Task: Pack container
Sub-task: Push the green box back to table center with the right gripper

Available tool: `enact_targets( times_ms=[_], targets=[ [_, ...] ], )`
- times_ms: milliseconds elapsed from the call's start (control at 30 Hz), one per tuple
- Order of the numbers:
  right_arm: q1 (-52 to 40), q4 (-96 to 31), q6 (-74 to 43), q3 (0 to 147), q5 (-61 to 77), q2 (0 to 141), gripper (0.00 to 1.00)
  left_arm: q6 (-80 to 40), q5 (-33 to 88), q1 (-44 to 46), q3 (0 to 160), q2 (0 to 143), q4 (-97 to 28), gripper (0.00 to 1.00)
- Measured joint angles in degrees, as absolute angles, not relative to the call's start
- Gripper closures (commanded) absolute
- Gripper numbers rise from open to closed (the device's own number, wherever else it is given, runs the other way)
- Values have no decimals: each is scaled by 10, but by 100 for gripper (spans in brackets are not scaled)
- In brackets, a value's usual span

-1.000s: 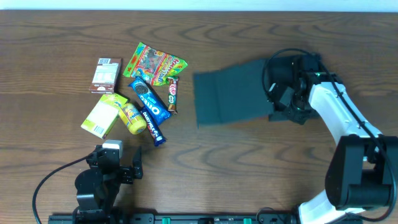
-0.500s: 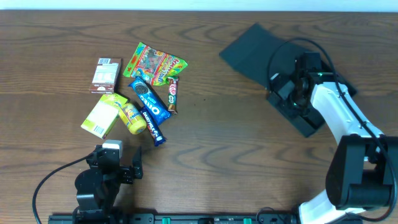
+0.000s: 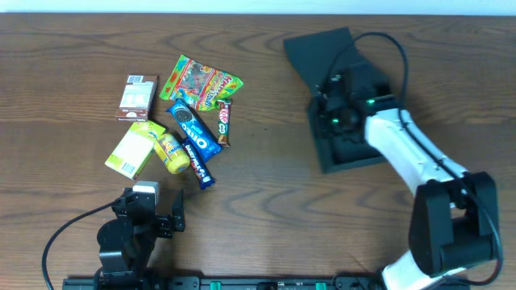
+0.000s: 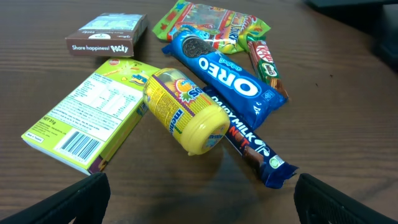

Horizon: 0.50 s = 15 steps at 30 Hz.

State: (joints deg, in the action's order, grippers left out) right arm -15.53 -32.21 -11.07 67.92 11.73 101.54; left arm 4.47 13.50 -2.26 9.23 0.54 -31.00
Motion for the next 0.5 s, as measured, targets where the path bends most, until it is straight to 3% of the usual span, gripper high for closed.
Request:
enact_targets(
  times_ms=[200,500],
  targets=[
    [-266,-259,-293,679,79,1015,99,45,135,-23,92,5,-310,4],
    [-347,-204,-422,678,10,1016,99,45,135,-23,92,5,-310,4]
  ],
)
